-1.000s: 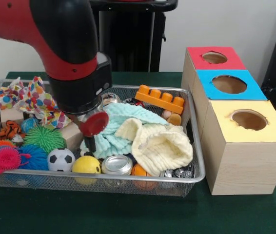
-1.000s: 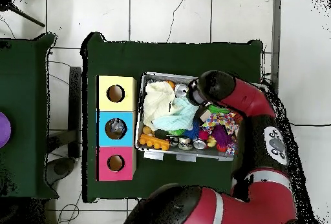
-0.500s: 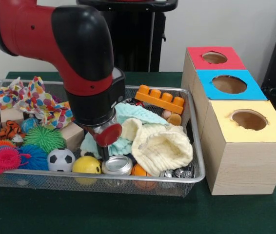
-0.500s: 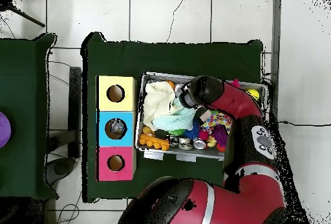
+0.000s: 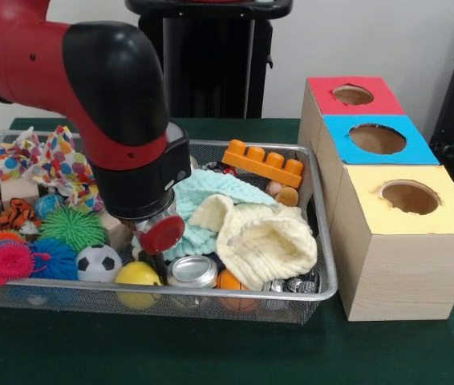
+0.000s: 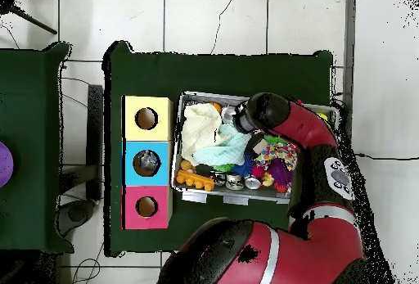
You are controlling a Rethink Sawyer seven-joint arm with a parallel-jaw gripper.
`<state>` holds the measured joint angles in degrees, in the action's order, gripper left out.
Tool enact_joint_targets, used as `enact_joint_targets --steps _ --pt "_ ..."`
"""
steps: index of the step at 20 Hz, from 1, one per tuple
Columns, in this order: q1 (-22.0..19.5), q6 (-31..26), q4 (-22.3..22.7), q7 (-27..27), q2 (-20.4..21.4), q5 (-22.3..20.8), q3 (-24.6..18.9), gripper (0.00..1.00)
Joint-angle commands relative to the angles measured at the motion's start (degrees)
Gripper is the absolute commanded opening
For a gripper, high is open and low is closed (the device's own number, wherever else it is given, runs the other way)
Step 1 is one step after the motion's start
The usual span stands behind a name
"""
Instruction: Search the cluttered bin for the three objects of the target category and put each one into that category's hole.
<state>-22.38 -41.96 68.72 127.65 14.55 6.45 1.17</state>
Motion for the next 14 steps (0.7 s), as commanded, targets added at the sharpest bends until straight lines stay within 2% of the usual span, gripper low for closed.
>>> enact_joint_targets --steps 1,7,10,14 --pt "-3.6 1.3 -3.9 -0.3 -9.8 -1.1 -3.7 0.00" --pt "-5.5 4.6 -2.5 -1.1 -10.1 -2.0 -4.9 0.00" --pt "-5.7 5.2 -2.8 -0.6 -10.6 -2.3 -5.0 0.00" --pt "-5.6 7.1 -0.8 1.3 -9.8 -2.2 -5.1 0.00"
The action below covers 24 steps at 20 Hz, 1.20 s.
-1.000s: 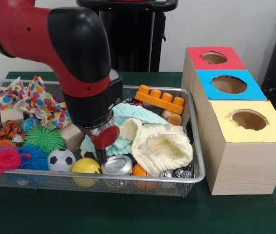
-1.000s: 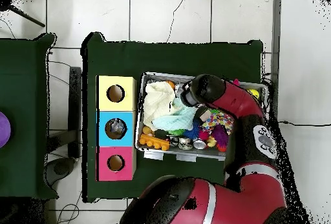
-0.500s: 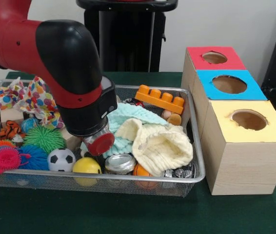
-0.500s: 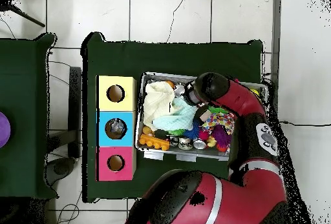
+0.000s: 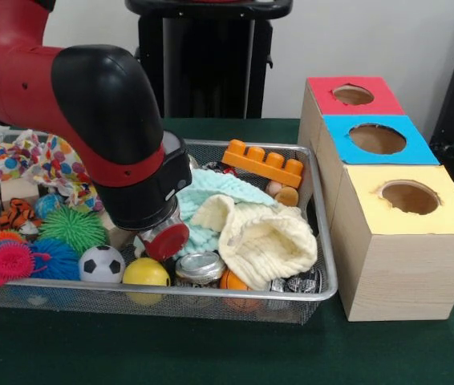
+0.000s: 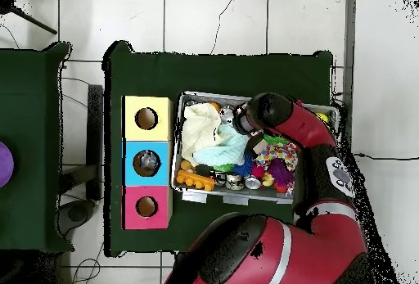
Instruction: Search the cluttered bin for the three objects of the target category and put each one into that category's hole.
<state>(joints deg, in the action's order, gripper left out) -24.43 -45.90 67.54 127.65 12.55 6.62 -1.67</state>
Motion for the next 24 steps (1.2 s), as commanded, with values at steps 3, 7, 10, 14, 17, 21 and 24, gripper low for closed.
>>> enact_joint_targets --steps 3,7,10,14,17,21,24 --pt "-3.8 10.5 1.7 1.1 -7.0 -2.2 -2.8 0.00" --pt "-2.0 11.1 4.0 4.5 -5.3 -1.5 -2.1 0.00" --pt "-0.2 11.3 6.5 7.8 -3.5 -0.4 -1.8 0.00" --pt "3.1 11.8 11.0 12.9 -0.4 1.8 -1.4 0.00" --pt "5.4 11.4 13.0 15.6 1.3 3.9 -0.9 0.00" --pt "8.3 11.1 15.2 18.6 3.1 7.1 0.3 0.00" --pt "10.4 10.7 16.4 20.0 4.1 9.7 1.1 0.00"
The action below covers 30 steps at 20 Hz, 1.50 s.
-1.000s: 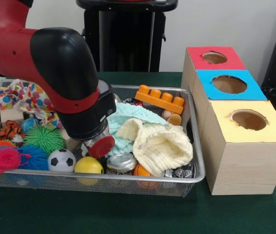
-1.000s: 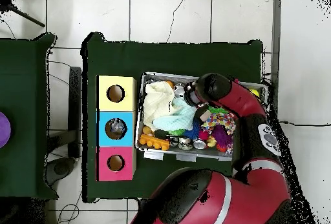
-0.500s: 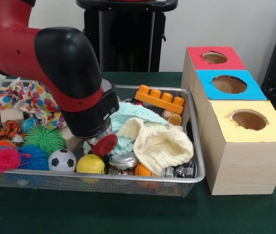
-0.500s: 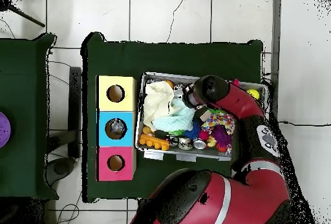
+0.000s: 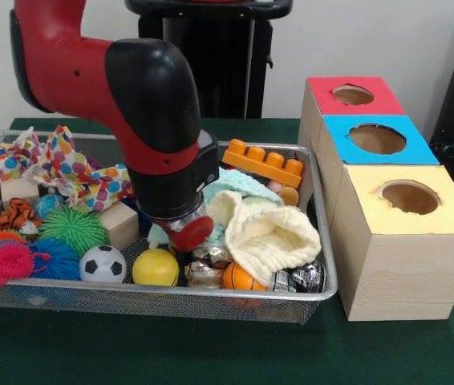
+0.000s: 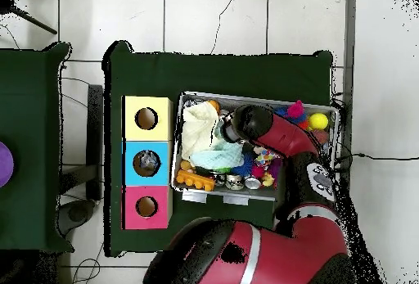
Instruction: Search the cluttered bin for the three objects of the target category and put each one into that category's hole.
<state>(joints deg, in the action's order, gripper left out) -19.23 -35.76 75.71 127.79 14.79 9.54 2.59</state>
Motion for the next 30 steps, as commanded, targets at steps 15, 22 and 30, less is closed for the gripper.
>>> enact_joint_targets --steps 15,22,30 --pt "15.2 -13.3 10.4 27.4 9.6 15.4 4.9 0.00" --pt "17.8 -25.0 9.0 32.9 14.0 16.5 7.9 0.00" --pt "21.3 -35.8 4.7 40.3 16.3 16.5 12.6 0.00"
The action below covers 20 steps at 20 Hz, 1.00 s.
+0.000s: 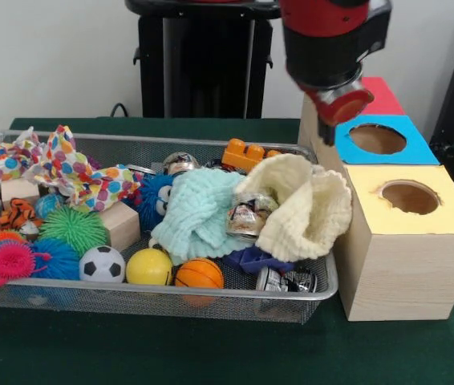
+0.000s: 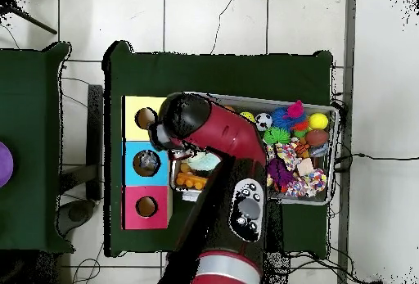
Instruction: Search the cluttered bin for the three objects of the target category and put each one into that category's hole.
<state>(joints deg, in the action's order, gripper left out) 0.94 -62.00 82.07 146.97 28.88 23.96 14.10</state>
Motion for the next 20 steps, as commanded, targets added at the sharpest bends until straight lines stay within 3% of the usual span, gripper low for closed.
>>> enact_joint_targets --steps 1,11,15,20 --pt "0.8 -9.7 -2.4 20.3 1.7 1.5 1.3 0.00" --pt "-10.2 -11.2 -13.8 -3.6 -6.2 -8.3 -3.0 0.00" --pt "-12.7 -11.2 -18.0 -8.3 -8.9 -11.8 -5.3 0.00" --pt "-14.8 -9.1 -20.2 -10.9 -10.8 -15.0 -7.5 0.00"
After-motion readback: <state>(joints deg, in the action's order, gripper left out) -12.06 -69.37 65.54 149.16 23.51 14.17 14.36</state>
